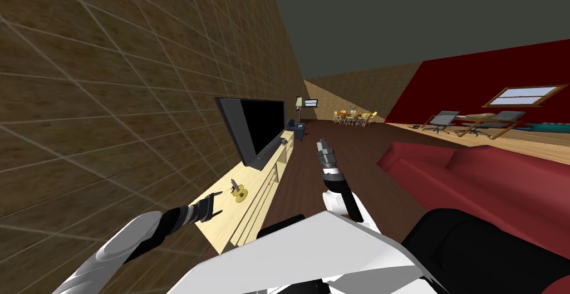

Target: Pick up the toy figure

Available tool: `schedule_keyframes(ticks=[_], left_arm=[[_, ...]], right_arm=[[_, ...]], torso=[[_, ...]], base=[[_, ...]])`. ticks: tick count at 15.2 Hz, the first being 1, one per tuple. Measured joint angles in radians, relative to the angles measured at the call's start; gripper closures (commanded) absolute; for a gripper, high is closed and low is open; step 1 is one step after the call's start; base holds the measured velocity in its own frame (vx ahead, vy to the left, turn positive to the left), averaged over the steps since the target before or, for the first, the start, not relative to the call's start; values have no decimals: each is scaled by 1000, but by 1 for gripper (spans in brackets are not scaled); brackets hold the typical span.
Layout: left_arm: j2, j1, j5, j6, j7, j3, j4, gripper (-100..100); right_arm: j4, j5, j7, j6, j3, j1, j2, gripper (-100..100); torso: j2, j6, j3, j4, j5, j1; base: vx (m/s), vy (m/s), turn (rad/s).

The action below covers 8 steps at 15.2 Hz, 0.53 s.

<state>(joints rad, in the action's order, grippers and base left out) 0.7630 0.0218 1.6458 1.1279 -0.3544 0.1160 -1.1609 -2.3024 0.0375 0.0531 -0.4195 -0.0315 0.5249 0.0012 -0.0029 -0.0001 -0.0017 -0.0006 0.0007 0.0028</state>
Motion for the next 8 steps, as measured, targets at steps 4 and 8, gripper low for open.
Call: schedule_keyframes(ticks=[4,8], left_arm=[[19,22,81,37,-40,5,56,-100],[35,56,165,73,-70,3,116,-100]], right_arm=[[0,0,0,0,0,0,0,0],[0,0,0,0,0,0,0,0]], torso=[[-1,0,0,0,0,-1],[-2,1,-1,0,0,0]], base=[[5,20,-160],[13,32,-240]])
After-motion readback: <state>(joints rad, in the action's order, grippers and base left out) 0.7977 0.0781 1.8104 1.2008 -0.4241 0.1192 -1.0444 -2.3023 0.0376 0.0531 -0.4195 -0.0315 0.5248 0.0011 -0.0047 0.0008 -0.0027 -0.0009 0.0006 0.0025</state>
